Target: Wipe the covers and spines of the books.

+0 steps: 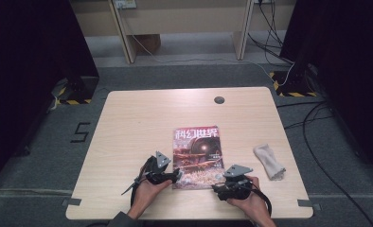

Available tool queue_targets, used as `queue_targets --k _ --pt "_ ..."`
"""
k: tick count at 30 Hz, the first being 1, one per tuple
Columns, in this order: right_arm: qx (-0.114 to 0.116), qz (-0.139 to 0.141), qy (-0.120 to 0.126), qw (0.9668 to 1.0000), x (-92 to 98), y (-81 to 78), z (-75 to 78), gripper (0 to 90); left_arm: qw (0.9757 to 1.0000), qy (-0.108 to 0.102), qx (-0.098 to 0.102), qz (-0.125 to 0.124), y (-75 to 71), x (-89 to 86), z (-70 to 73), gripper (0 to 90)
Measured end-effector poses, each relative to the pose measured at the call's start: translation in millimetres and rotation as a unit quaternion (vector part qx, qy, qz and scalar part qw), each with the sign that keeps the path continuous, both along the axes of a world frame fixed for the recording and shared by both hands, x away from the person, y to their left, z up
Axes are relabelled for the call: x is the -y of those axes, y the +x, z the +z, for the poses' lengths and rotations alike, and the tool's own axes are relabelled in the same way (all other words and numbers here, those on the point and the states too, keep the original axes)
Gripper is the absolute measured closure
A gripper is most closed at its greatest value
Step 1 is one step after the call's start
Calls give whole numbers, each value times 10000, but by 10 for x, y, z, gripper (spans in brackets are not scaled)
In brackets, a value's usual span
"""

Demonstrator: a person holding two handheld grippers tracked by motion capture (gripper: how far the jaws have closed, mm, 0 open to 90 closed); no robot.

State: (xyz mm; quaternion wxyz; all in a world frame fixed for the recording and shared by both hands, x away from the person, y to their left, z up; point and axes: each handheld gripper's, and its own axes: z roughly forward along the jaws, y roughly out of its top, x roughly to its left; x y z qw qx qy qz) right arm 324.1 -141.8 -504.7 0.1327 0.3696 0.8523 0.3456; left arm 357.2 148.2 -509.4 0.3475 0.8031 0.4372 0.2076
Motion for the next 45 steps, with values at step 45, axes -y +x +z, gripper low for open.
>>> queue_targets --k 45 --pt "662 -1766 5 9820 1165 175 297 357 9963 -126 -320 -785 -768 -168 60 186"
